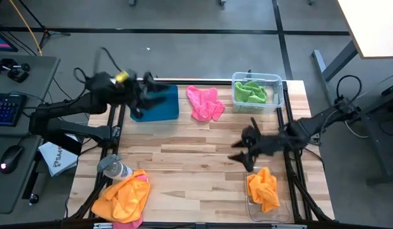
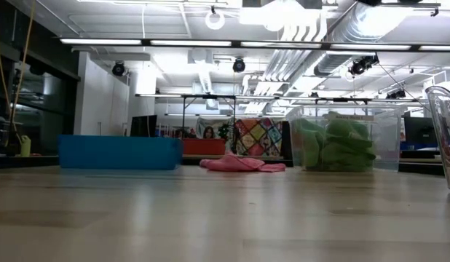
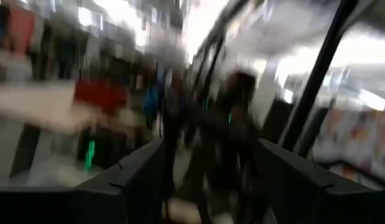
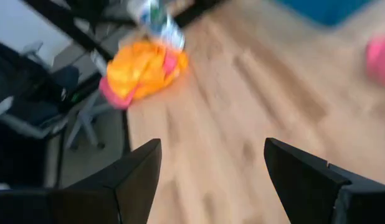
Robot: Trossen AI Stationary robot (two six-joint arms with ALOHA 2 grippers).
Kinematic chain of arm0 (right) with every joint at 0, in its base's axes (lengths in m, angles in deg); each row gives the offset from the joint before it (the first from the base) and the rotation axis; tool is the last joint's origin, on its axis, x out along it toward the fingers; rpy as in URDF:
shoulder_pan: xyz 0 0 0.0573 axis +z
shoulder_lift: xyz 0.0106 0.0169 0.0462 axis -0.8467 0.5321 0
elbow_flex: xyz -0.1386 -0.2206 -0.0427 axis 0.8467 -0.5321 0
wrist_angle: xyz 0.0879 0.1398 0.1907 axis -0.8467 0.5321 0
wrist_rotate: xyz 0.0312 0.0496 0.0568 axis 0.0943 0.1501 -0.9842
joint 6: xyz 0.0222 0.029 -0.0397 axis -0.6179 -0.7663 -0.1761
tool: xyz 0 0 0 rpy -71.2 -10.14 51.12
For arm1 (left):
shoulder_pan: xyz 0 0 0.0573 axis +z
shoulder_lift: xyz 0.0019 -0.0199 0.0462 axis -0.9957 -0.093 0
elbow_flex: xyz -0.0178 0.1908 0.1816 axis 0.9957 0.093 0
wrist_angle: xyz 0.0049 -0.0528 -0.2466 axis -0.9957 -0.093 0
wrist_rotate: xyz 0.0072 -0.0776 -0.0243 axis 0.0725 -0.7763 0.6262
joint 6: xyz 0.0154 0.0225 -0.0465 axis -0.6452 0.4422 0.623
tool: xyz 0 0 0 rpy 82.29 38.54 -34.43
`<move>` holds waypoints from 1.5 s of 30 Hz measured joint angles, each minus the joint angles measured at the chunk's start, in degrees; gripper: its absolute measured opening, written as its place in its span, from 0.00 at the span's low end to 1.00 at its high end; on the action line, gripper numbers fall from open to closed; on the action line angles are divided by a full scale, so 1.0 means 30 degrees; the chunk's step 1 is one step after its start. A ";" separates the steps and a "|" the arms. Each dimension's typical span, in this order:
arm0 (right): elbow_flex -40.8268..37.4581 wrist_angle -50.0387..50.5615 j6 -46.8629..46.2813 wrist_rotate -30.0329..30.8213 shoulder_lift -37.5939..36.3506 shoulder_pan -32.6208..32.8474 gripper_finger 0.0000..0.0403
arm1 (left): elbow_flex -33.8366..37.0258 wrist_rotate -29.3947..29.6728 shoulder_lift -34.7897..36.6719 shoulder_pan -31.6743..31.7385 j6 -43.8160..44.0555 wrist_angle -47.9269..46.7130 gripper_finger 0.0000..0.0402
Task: Sort microfiber towel by color & place in baskets
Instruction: Put the top orange towel into the bottom transparent bin
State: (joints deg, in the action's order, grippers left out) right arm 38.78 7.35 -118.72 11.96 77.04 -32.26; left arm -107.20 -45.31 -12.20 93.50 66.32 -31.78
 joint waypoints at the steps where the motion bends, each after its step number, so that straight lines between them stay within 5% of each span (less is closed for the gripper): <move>1: 0.0020 -0.0453 0.0862 -0.0064 0.0005 -0.0525 0.69 | -0.0237 0.0642 -0.0311 -0.0921 -0.0117 -0.1162 0.59; 5: 0.0020 -0.1648 0.3569 -0.1650 0.0012 -0.2324 0.69 | -0.1934 0.3309 -0.2484 -0.4213 -0.0547 -0.6938 0.59; 9: 0.0020 -0.2071 0.5670 -0.2849 0.0012 -0.3625 0.69 | -0.4500 0.3563 -0.5588 -0.6383 0.0454 -1.2355 0.59; 20: 0.0020 -0.2912 0.1488 -0.3806 0.0058 -0.4553 0.69 | -0.7413 -0.4316 -1.3527 -0.8630 0.1541 -2.3105 0.59; 23: 0.0020 -0.2921 -0.0047 -0.3766 0.0063 -0.4104 0.69 | -0.7413 -0.4740 -1.5110 -0.9071 0.1174 -2.5119 0.59; 33: 0.0013 -0.2753 -0.1027 -0.2328 0.0063 -0.3261 0.69 | -0.7413 -0.4164 -1.8684 -1.0649 0.1037 -2.7211 0.59; 45: 0.0013 -0.1008 0.0102 -0.2336 0.0063 -0.3254 0.69 | -0.7413 -0.3396 -1.9320 -1.2336 0.2488 -2.9456 0.59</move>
State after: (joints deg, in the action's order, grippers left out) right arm 38.82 4.32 -118.42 4.95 77.23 -42.02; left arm -129.44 -55.49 -70.16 56.49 73.79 -120.14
